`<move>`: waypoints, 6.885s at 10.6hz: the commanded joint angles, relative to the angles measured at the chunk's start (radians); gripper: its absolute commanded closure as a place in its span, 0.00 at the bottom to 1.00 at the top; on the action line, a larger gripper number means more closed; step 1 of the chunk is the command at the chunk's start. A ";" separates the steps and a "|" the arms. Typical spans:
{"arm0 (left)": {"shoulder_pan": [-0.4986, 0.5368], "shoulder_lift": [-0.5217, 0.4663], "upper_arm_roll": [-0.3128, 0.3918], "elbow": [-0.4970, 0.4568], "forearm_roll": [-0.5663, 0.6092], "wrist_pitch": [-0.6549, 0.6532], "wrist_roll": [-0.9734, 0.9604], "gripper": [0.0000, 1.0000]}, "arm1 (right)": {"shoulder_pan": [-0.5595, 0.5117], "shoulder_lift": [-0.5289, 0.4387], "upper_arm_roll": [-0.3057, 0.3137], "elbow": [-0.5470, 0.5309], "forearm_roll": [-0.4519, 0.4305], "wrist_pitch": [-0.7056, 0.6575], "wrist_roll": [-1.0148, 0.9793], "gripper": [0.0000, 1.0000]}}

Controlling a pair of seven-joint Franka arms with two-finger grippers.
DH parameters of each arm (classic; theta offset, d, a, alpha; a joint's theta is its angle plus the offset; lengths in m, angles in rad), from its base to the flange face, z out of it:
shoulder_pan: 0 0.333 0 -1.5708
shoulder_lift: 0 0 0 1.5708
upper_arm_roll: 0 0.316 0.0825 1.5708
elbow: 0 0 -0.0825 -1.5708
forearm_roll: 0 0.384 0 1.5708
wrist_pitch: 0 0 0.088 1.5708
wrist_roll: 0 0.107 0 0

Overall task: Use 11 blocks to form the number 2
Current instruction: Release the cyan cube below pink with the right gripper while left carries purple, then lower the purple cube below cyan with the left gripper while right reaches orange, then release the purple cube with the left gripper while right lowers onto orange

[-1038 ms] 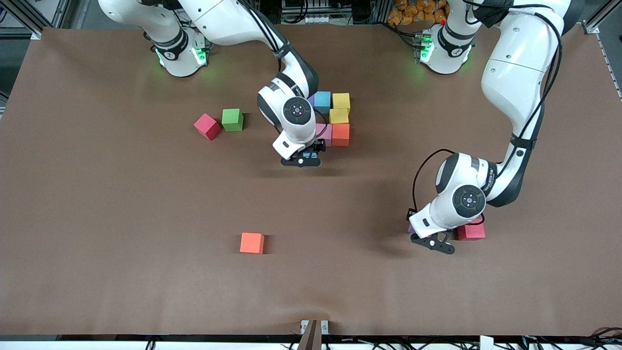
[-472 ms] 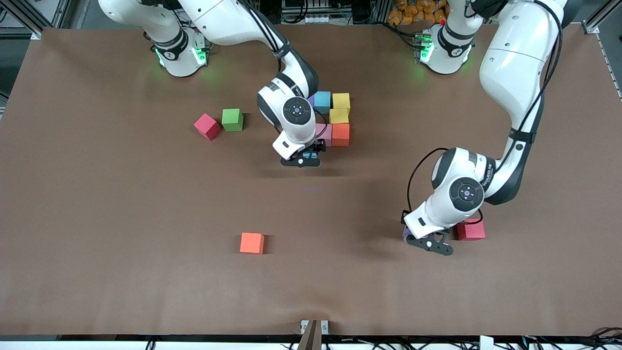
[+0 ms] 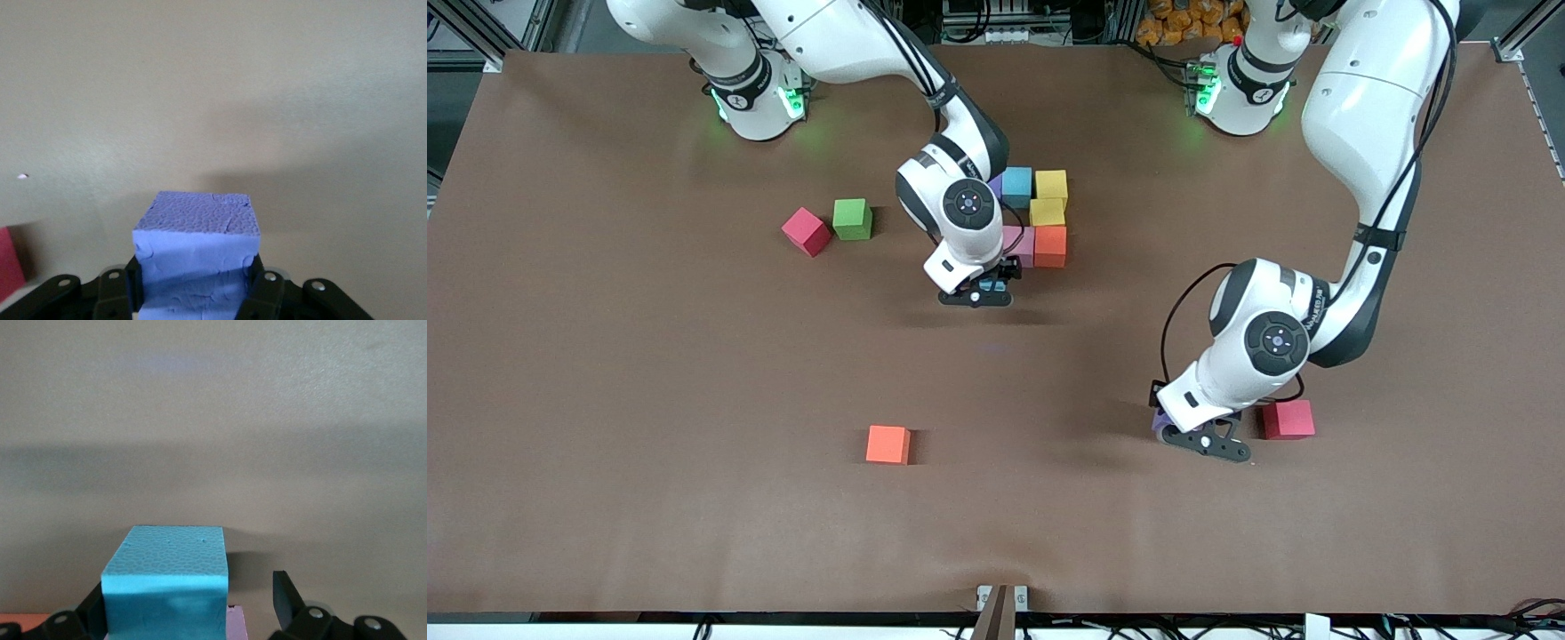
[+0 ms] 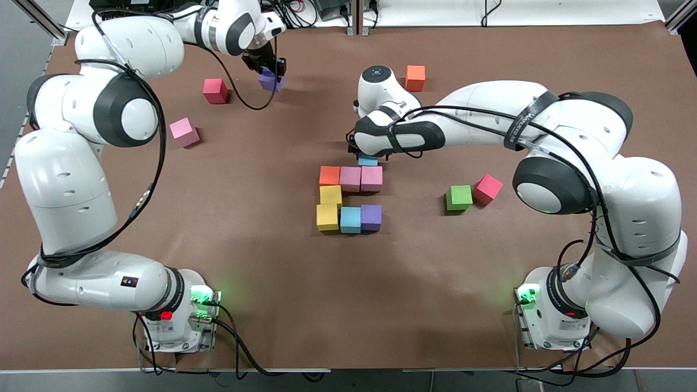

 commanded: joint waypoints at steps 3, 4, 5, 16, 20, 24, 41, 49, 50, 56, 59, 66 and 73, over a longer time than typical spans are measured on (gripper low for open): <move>-0.016 -0.025 -0.046 -0.011 -0.011 -0.021 -0.148 0.74 | 0.008 -0.048 -0.012 -0.043 -0.038 -0.014 0.001 0.00; -0.027 -0.023 -0.056 -0.002 -0.007 -0.021 -0.187 0.74 | 0.012 -0.048 -0.012 -0.043 -0.054 -0.012 0.001 0.00; -0.042 -0.023 -0.058 0.002 -0.007 -0.021 -0.210 0.74 | 0.016 -0.048 -0.012 -0.044 -0.067 -0.012 0.003 0.00; -0.097 -0.023 -0.058 0.019 -0.011 -0.021 -0.337 0.72 | -0.001 -0.206 -0.003 -0.116 -0.091 0.018 0.003 0.00; -0.169 -0.011 -0.056 0.035 -0.013 -0.021 -0.457 0.71 | -0.086 -0.361 -0.003 -0.182 -0.091 -0.065 -0.003 0.00; -0.261 0.023 -0.047 0.064 -0.013 -0.021 -0.561 0.72 | -0.276 -0.503 -0.004 -0.182 -0.101 -0.147 -0.006 0.00; -0.498 0.196 0.028 0.249 -0.071 -0.087 -0.675 0.71 | -0.829 -0.242 0.091 0.010 -0.113 -0.008 -0.605 0.00; -0.533 0.221 0.028 0.245 -0.071 -0.087 -0.713 0.71 | -0.660 0.082 -0.003 0.457 -0.113 -0.089 -0.499 0.00; -0.538 0.218 0.028 0.239 -0.068 -0.087 -0.713 0.69 | -0.653 0.090 -0.003 0.470 -0.114 -0.090 -0.494 0.00; -0.539 0.212 0.029 0.231 -0.056 -0.105 -0.713 0.68 | -0.651 -0.291 0.000 -0.121 -0.090 -0.043 -0.506 0.00; -0.544 0.212 0.029 0.228 -0.057 -0.105 -0.713 0.68 | -0.650 -0.444 0.000 -0.393 -0.088 0.079 -0.487 0.00; -0.553 0.213 0.029 0.219 -0.056 -0.105 -0.726 0.52 | -0.644 -0.559 0.000 -0.642 0.016 0.077 -0.188 0.00; -0.553 0.196 0.029 0.217 -0.056 -0.105 -0.735 0.00 | -0.599 -0.547 0.013 -0.713 0.017 -0.006 -0.095 0.00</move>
